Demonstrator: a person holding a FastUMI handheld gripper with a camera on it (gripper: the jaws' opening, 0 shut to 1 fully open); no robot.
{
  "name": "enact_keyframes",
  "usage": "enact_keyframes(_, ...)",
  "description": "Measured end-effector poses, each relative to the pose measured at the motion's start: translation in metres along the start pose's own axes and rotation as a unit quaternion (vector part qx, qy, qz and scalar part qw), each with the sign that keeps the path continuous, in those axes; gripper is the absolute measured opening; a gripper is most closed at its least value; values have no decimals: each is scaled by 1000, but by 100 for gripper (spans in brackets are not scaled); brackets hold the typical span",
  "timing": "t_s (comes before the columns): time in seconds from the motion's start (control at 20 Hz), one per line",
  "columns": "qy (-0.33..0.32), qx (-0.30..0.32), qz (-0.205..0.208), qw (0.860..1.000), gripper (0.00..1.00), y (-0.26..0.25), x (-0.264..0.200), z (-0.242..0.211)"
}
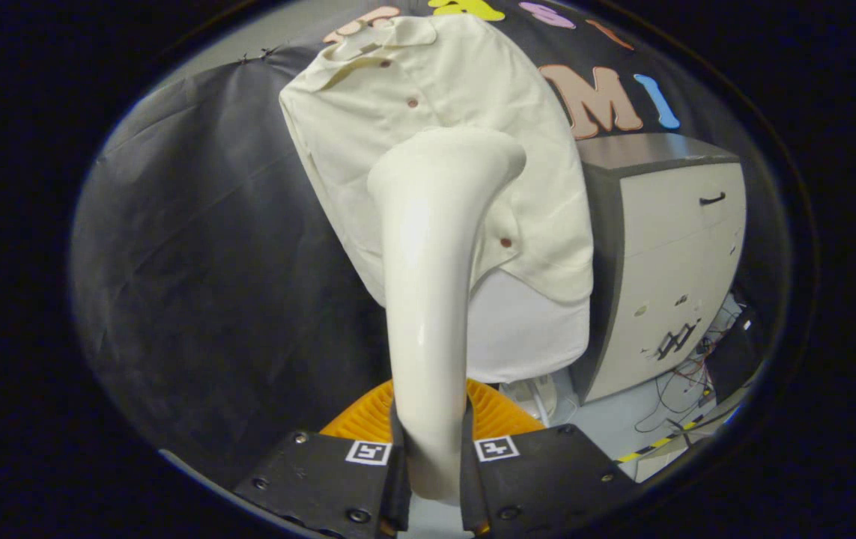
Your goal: Iron the clothes twice with a garment steamer, once on the left side and once on the right side.
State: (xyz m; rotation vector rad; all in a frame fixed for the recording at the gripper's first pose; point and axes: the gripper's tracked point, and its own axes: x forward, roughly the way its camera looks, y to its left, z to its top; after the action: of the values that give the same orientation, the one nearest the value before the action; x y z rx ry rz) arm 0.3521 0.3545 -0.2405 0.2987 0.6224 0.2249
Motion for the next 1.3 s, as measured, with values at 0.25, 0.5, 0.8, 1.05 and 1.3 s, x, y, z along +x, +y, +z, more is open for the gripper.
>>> enact_keyframes(0.25, -63, -50, -12, 997, 26, -6, -26, 48)
enact_keyframes(0.5, -111, -64, -2, 992, 26, -5, -40, 100)
enact_keyframes(0.8, -131, -57, 15, 990, 26, -12, -15, 163)
enact_keyframes(1.05, -140, -75, 37, 987, 26, -15, 25, 205)
enact_keyframes(1.3, -149, -95, 61, 982, 26, -19, 63, 236)
